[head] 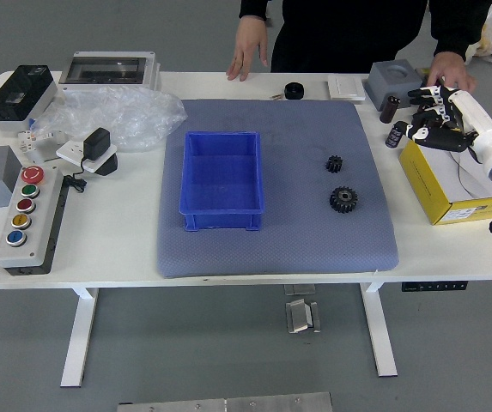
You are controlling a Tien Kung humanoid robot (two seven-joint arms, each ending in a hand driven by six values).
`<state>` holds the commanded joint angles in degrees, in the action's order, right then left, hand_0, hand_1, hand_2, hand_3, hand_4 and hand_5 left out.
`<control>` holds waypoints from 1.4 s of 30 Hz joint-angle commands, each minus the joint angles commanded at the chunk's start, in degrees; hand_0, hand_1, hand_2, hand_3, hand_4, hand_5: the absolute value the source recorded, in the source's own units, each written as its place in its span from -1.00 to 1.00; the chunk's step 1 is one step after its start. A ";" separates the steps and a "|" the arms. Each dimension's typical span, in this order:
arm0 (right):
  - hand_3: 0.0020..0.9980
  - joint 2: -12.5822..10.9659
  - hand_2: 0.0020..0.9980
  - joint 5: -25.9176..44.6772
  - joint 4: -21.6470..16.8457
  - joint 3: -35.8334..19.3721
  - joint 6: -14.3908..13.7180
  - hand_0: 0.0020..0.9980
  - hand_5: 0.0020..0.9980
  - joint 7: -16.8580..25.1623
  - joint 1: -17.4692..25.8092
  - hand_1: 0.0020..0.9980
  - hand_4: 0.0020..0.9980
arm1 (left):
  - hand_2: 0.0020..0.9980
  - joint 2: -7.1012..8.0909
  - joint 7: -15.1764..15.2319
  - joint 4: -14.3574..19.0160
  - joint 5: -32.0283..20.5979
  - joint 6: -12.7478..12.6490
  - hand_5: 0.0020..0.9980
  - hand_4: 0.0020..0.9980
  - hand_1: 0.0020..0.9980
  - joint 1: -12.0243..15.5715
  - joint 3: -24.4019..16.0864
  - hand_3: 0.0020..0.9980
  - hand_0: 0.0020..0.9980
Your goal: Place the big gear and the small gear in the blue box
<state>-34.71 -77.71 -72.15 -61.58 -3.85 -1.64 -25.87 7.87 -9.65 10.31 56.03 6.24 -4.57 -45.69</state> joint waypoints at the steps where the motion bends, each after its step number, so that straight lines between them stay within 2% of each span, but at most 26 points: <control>1: 0.42 -0.04 0.48 -0.78 0.10 0.44 0.02 0.49 -0.56 -0.19 -0.20 0.30 0.59 | 0.80 0.00 0.00 0.00 -0.01 0.00 -0.29 0.64 0.81 0.01 0.00 0.77 0.84; 11: 0.45 -0.06 0.50 -12.67 2.04 8.11 1.16 0.49 -0.58 -2.74 -3.29 0.30 0.58 | 0.80 -0.04 -0.04 0.00 -0.11 -0.01 -0.29 0.64 0.80 0.10 0.07 0.77 0.84; 19: 0.52 1.12 0.52 -20.73 4.16 13.35 2.20 0.50 -0.61 -4.34 -5.39 0.32 0.56 | 0.80 -0.11 -0.07 0.00 0.09 0.00 -0.29 0.64 0.80 -0.05 -0.01 0.77 0.84; 30: 0.58 3.56 0.54 -26.48 6.27 19.09 5.04 0.48 -0.63 -6.72 -8.19 0.33 0.54 | 0.80 -0.01 -0.16 0.00 0.26 0.03 -0.29 0.64 0.80 0.08 0.13 0.77 0.84; 42: 0.58 5.58 0.55 -28.75 7.38 23.58 8.23 0.49 -0.63 -8.19 -10.52 0.33 0.54 | 0.80 0.21 -0.19 0.00 0.52 0.04 -0.29 0.64 0.80 0.19 0.22 0.77 0.84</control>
<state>-29.13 -106.46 -64.77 -38.00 4.38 -9.83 -36.40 8.08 -9.84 10.31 56.55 6.29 -4.38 -45.47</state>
